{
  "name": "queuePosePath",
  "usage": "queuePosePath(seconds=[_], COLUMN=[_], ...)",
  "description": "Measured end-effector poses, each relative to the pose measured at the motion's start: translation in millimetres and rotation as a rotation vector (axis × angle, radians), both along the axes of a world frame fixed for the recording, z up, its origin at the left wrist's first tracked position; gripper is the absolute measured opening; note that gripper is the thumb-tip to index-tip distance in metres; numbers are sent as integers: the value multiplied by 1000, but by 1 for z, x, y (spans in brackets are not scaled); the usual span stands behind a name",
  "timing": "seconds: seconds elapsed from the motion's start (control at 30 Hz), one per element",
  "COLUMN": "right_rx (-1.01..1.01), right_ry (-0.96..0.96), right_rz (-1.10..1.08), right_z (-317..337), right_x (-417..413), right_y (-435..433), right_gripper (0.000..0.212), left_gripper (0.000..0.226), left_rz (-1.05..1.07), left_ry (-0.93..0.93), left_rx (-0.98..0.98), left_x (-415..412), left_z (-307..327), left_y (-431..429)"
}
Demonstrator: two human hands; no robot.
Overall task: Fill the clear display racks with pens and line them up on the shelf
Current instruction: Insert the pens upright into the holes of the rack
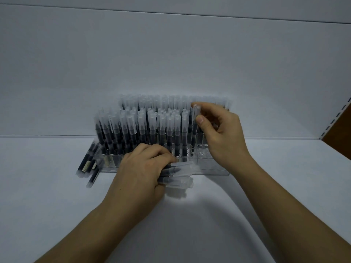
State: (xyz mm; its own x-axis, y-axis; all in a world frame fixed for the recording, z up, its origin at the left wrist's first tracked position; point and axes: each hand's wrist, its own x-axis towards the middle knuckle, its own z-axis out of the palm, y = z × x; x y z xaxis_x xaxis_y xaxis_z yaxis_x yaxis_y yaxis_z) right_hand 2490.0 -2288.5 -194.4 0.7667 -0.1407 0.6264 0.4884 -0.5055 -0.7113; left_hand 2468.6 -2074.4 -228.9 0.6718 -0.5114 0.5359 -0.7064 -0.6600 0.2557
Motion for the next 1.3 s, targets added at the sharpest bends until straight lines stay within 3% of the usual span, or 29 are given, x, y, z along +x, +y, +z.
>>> queuePosePath(seconds=[0.33, 0.4, 0.47, 0.57, 0.67, 0.8, 1.07, 1.3], right_rx=[-75, -95, -82, -109, -89, 34, 167, 250], right_ry=[60, 65, 43, -97, -209, -126, -44, -4], right_rz=[-14, -24, -40, -122, -70, 178, 357, 392], right_z=[-2, -2, 0, 6, 10, 9, 9, 12], right_x=[-4, -5, -8, -16, -24, -34, -36, -36], right_y=[0, 0, 2, 7, 16, 32, 38, 38], right_gripper=[22, 24, 31, 38, 27, 19, 17, 13], left_gripper=[52, 45, 23, 11, 21, 16, 19, 19], left_rz=[-9, -3, 5, -52, -90, -140, -206, -184], left_ry=[-10, -20, 23, 262, 474, 550, 755, 732], left_rx=[-48, -104, -224, -544, -758, -959, -1010, -1002], left_x=[4, 2, -1, -9, -15, -17, -13, -18], left_z=[-3, -2, 2, 12, 22, 29, 30, 32], left_y=[4, 3, 2, 0, -3, -2, 1, -1])
